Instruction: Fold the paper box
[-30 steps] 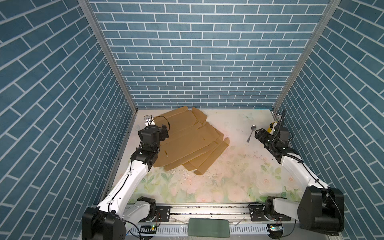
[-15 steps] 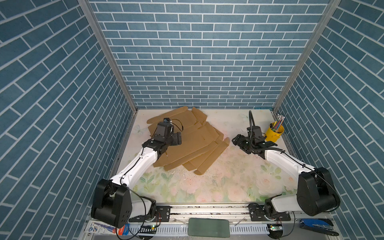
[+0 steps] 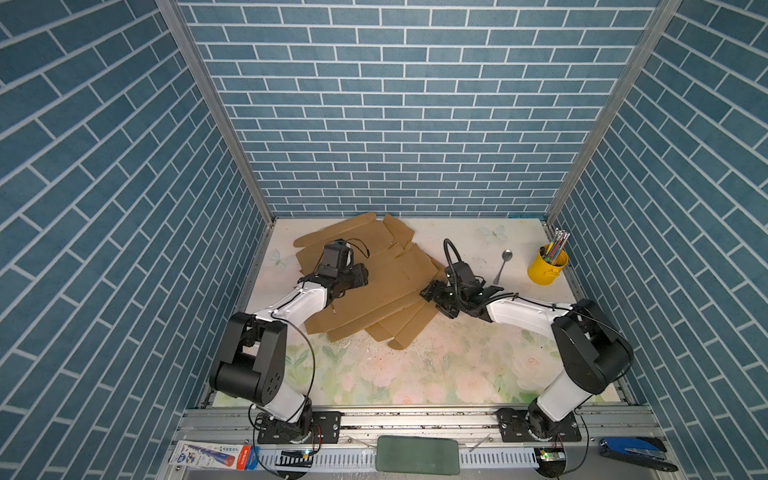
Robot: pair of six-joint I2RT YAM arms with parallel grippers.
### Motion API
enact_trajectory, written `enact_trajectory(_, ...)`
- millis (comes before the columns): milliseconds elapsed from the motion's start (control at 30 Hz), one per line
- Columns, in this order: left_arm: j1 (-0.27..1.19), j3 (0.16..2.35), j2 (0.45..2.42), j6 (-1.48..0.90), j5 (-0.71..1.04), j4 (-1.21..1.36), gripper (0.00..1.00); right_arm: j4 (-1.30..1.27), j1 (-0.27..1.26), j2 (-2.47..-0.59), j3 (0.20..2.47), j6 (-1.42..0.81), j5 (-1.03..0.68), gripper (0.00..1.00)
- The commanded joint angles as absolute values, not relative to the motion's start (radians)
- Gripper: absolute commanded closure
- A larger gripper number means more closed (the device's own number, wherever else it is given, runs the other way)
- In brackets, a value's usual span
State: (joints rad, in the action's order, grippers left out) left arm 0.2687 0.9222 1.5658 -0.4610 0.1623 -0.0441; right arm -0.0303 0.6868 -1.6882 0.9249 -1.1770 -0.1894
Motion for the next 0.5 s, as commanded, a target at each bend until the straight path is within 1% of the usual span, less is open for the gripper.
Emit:
enact_trajectory(0,0.264,0.867,1.595,-0.512,0.186,0.025,0.41,-0.168,0.715,-1.766,0.99,-1.31,-0.175,0.29)
enact_trajectory(200,0.264,0.793,1.631,-0.547,0.206,0.107,0.49,-0.284,0.756,-1.866,1.019,-1.388,-0.131,0.41)
enact_trajectory(367,0.264,0.771,1.642,-0.574,0.249,0.149,0.52,-0.4,0.798,-1.926,1.018,-1.437,-0.056,0.49)
enact_trajectory(400,0.264,0.771,1.641,-0.577,0.258,0.152,0.53,-0.423,0.804,-1.937,1.019,-1.44,-0.04,0.51)
enact_trajectory(467,0.264,0.774,1.627,-0.577,0.267,0.138,0.53,-0.482,0.81,-1.957,1.02,-1.443,-0.02,0.59)
